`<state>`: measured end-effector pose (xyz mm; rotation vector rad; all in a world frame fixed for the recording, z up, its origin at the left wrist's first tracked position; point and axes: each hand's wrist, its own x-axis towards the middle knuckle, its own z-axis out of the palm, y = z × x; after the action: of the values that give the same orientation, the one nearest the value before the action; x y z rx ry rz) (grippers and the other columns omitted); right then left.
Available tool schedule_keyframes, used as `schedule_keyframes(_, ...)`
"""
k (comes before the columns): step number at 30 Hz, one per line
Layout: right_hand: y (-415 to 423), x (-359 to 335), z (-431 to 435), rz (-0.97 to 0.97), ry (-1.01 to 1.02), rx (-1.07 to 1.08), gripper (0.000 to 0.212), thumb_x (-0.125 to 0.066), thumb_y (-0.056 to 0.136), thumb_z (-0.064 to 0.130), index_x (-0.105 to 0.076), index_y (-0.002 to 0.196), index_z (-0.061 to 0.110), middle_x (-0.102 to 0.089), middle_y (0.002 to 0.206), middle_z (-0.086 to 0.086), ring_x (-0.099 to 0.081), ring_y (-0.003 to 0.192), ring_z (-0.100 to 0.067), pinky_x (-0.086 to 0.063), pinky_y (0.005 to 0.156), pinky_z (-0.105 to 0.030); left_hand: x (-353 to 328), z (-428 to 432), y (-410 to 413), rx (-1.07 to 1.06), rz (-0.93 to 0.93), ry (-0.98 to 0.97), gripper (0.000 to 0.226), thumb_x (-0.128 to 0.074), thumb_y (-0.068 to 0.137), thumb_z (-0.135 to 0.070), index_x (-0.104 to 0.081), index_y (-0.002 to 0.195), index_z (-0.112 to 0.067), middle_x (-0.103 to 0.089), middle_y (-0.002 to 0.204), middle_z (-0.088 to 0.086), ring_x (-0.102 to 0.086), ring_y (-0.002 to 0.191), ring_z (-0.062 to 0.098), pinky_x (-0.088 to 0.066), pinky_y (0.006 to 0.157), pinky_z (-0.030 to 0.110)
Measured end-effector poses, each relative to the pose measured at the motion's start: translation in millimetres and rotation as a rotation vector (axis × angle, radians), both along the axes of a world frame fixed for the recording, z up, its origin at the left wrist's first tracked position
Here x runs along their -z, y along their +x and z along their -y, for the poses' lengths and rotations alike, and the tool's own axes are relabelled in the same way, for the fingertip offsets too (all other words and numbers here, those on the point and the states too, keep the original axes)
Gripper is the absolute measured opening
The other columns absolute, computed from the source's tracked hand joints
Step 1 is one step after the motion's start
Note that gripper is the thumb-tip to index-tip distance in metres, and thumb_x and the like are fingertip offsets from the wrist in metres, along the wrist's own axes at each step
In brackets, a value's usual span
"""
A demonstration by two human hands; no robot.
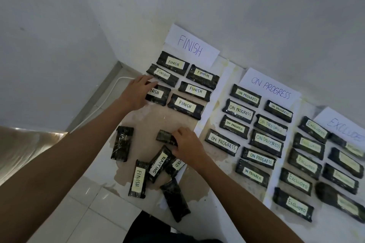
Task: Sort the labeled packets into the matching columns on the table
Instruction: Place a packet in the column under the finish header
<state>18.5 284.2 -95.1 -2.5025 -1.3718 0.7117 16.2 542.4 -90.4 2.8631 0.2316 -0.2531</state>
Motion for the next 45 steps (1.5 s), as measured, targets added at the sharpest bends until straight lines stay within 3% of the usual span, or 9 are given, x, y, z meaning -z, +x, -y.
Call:
schedule_keyframes(7,5,-33,6,-0.448,0.131,0.458,0.031,-0.045,0.095,0.009,-0.057,0.123,0.005,-0.062,0.112,-0.013,-0.057,0.084,-0.021,-0.048,0.069,-0.029,-24,65,-59,-0.19,0.135,-0.431,0.052,-0.068,0.078,-0.007,-0.053,0.128,-0.012,-0.05,0.132,0.011,-0.043,0.123,0.027,-0.032,0.106,0.038)
schedule_keyframes(10,7,-46,14,-0.606,0.176,0.55,0.025,-0.045,0.096,0.009,-0.06,0.115,0.005,-0.063,0.11,-0.012,-0.06,0.087,-0.026,-0.054,0.076,-0.038,-33,98,-88,-0.27,0.125,-0.506,0.054,-0.064,0.081,-0.006,-0.048,0.132,-0.016,-0.047,0.134,0.005,-0.04,0.125,0.02,-0.032,0.108,0.035)
schedule_keyframes(15,5,-62,25,-0.723,0.218,0.602,0.022,-0.047,0.095,0.006,-0.064,0.109,0.008,-0.064,0.102,-0.006,-0.06,0.074,-0.017,-0.052,0.075,-0.036,-38,130,-110,-0.279,0.188,-0.454,0.064,-0.066,0.079,-0.008,-0.04,0.138,-0.013,-0.042,0.138,0.009,-0.039,0.126,0.023,-0.035,0.107,0.035)
schedule_keyframes(19,3,-65,28,-0.692,0.209,0.604,0.029,-0.048,0.093,0.009,-0.064,0.118,0.01,-0.062,0.102,-0.002,-0.06,0.08,-0.016,-0.052,0.079,-0.039,-38,140,-106,-0.086,0.284,-0.15,0.07,-0.072,0.071,-0.007,-0.044,0.134,-0.013,-0.049,0.134,0.011,-0.046,0.122,0.029,-0.042,0.097,0.042)
schedule_keyframes(28,16,-51,27,-0.562,0.263,0.791,0.038,-0.053,0.094,0.018,-0.052,0.131,0.01,-0.059,0.109,-0.002,-0.055,0.074,-0.011,-0.047,0.066,-0.019,-17,120,-54,0.072,0.15,-0.04,0.047,-0.071,0.075,-0.015,-0.057,0.121,-0.012,-0.061,0.119,0.007,-0.057,0.106,0.026,-0.044,0.092,0.039)
schedule_keyframes(31,18,-38,39,-0.42,0.164,0.717,0.038,-0.053,0.093,0.015,-0.052,0.13,0.009,-0.056,0.113,-0.008,-0.055,0.093,-0.018,-0.05,0.085,-0.035,-9,110,-37,0.038,0.084,-0.032,0.046,-0.065,0.08,-0.011,-0.054,0.125,-0.01,-0.054,0.121,0.011,-0.051,0.11,0.03,-0.04,0.092,0.04)
schedule_keyframes(33,15,-30,48,-0.369,0.097,0.601,0.038,-0.054,0.09,0.008,-0.053,0.128,0.01,-0.052,0.117,-0.011,-0.054,0.103,-0.02,-0.046,0.091,-0.029,-5,106,-29,0.013,0.041,-0.045,0.045,-0.062,0.081,-0.011,-0.054,0.126,-0.009,-0.051,0.121,0.013,-0.047,0.11,0.031,-0.039,0.09,0.039)
schedule_keyframes(40,-1,-7,58,0.013,0.013,0.028,0.044,-0.06,0.076,0.0,-0.062,0.118,0.01,-0.055,0.118,-0.014,-0.049,0.104,-0.034,-0.045,0.085,-0.045,13,102,-16,0.01,-0.002,-0.076,0.052,-0.067,0.078,-0.013,-0.054,0.127,-0.014,-0.051,0.118,0.011,-0.045,0.106,0.028,-0.037,0.093,0.039)
schedule_keyframes(45,-8,4,51,0.185,-0.013,-0.246,0.039,-0.062,0.073,-0.001,-0.065,0.11,0.01,-0.057,0.12,-0.011,-0.053,0.104,-0.032,-0.046,0.082,-0.04,14,101,-17,0.01,0.009,-0.085,0.058,-0.072,0.074,-0.015,-0.053,0.128,-0.015,-0.05,0.119,0.01,-0.045,0.107,0.027,-0.037,0.094,0.039)
